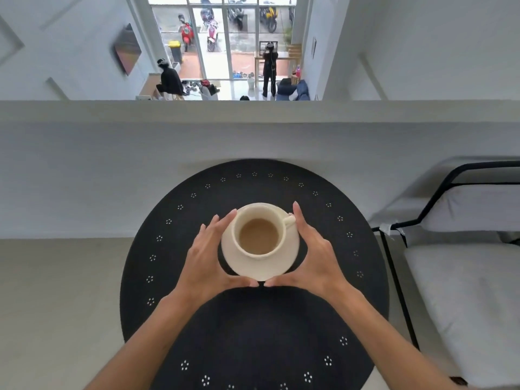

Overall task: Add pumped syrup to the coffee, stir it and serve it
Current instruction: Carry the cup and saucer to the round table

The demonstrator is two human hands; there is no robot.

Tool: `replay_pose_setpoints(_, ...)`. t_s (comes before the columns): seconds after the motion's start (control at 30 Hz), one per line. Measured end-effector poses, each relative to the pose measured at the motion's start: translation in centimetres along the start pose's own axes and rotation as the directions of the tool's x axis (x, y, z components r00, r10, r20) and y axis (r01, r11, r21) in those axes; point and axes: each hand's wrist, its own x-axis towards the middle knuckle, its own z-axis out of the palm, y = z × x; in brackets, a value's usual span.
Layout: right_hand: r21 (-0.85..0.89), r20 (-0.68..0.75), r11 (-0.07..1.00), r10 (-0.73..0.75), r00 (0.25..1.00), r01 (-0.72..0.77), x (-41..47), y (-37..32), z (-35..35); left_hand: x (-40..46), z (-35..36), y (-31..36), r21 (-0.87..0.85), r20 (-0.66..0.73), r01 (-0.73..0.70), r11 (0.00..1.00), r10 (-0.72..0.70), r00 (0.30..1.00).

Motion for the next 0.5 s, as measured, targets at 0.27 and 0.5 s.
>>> replay_pose_setpoints(0.27, -0.045, 0.045, 0.998, 0.039, 0.998, -0.037, 1.4, 4.8, 4.1, 0.4, 4.4, -5.2, 0.000, 0.064, 0.043, 0.999, -0.043, 0.997)
replay_pose_setpoints(0.5, -0.113, 0.088, 0.991, 0.083, 0.993, -0.073, 3.0, 8.0, 6.7, 1.0, 7.7, -8.9, 0.012, 0.118, 0.094, 0.995, -0.095, 0.988)
